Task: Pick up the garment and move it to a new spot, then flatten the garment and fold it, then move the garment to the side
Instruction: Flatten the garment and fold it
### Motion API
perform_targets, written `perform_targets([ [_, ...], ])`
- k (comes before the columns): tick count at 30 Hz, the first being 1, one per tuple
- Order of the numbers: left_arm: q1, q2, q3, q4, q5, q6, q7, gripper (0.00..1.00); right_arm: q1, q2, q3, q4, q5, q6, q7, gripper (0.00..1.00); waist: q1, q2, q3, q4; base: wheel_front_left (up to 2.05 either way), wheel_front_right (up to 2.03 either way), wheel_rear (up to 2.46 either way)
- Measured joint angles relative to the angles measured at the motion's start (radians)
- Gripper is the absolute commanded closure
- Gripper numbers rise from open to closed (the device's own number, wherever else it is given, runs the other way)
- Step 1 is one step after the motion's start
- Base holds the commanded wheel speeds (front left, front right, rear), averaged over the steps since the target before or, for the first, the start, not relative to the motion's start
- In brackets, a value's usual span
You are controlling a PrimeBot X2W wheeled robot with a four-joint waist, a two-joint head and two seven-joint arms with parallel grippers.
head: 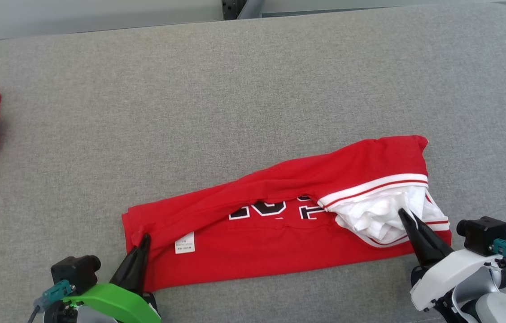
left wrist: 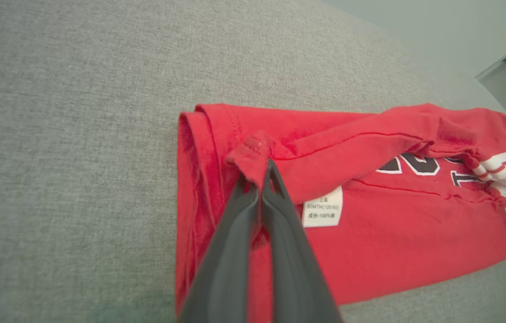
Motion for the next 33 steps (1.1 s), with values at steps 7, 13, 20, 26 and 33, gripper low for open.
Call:
perform_targets([
  [7,0.013,-0.008,-0.001,0.067,0.022,0.021,-0.038,0.00,-0.006,-0.046,-0.018,0.021,-0.009,0.000,0.024,0.00,0.0000,0.0000,-0.023,0.011,0.00,0.00,0.00],
  [13,0.041,-0.016,0.025,0.077,0.077,0.090,-0.088,0.00,-0.016,-0.068,-0.162,-0.064,0.047,0.000,0.071,0.00,0.0000,0.0000,-0.048,0.018,0.00,0.00,0.00],
  [20,0.071,-0.073,0.105,0.027,0.217,0.154,-0.109,0.00,-0.087,-0.019,-0.156,0.016,-0.015,0.000,0.152,0.00,0.0000,0.0000,-0.057,0.035,0.00,0.00,0.00],
  [26,0.102,-0.166,0.177,-0.008,0.333,0.127,-0.110,0.00,-0.142,-0.003,-0.127,0.177,-0.089,0.000,0.148,0.00,0.0000,0.0000,-0.052,0.060,0.00,0.00,0.00],
  [33,0.134,-0.239,0.267,-0.001,0.433,0.077,-0.112,0.00,-0.161,-0.010,-0.121,0.288,-0.111,0.000,0.152,0.00,0.0000,0.0000,-0.038,0.088,0.00,0.00,0.00],
])
